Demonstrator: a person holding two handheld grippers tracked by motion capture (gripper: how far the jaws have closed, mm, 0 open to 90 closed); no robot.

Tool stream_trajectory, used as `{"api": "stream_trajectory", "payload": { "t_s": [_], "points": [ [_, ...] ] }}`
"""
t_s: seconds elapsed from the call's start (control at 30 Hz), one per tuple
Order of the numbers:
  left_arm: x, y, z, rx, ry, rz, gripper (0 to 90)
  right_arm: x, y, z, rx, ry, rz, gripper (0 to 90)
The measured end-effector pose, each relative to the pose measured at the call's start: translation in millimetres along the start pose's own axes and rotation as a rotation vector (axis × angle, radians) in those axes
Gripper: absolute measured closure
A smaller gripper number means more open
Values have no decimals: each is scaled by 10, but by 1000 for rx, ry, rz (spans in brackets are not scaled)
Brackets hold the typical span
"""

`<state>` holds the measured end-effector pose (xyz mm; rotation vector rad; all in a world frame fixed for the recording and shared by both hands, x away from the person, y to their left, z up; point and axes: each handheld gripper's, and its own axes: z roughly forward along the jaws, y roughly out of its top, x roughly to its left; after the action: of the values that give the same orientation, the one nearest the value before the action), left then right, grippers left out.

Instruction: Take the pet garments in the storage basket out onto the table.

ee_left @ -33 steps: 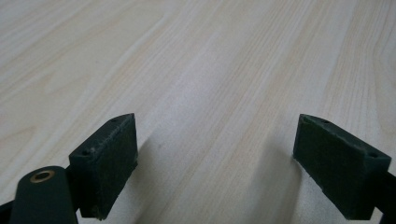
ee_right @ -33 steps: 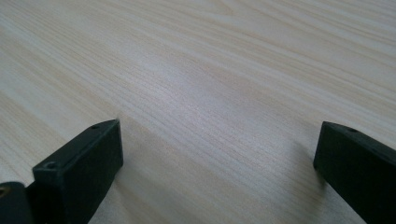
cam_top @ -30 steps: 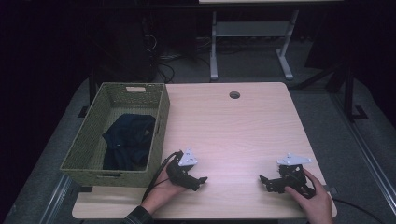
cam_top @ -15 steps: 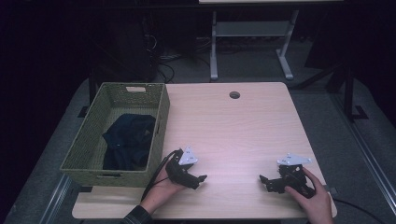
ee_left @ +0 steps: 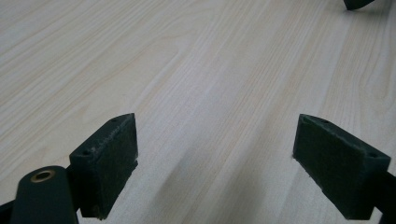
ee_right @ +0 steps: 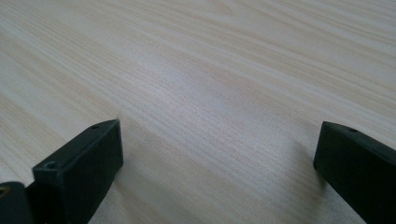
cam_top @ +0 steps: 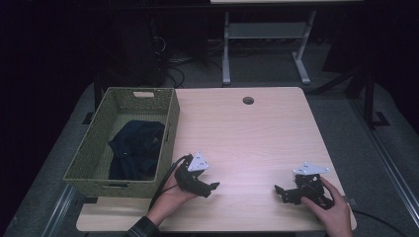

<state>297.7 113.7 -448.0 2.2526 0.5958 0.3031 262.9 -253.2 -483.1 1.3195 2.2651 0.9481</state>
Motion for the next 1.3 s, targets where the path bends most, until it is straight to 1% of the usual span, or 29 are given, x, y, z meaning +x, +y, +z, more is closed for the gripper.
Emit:
{"api": "stream_trajectory", "payload": {
  "t_s": [0.07, 0.17, 0.3, 0.47, 0.53, 0.63, 0.9, 0.93, 1.0, 1.07, 1.3],
  "points": [
    [2, 5, -4, 1, 2, 4, 134, 5, -2, -3, 1, -4, 5, 10],
    [13, 17, -15, 1, -2, -3, 134, 14, 1, 1, 0, -13, 12, 10],
    [20, 33, -32, -2, -5, -4, 134, 12, 1, 2, -1, -13, 9, 10],
    [32, 45, -46, -8, -8, -15, 134, 11, 2, 3, -2, -13, 9, 10],
    [36, 60, -53, -10, -8, -10, 134, 10, 2, 3, -2, -13, 8, 10],
    [45, 76, -63, -20, -12, -20, 134, 10, 2, 3, -2, -13, 8, 10],
    [59, 121, -97, -26, -13, -15, 134, 11, 2, 3, -2, -13, 8, 10],
    [59, 133, -104, -28, -16, -22, 134, 11, 2, 3, -2, -13, 8, 10],
    [65, 141, -113, -30, -15, -16, 134, 11, 2, 3, -2, -13, 8, 10],
    [68, 147, -121, -37, -18, -22, 135, 11, 2, 3, -2, -13, 9, 10],
    [83, 195, -152, -39, -17, -14, 134, 11, 2, 3, -2, -13, 9, 10]
  ]
}}
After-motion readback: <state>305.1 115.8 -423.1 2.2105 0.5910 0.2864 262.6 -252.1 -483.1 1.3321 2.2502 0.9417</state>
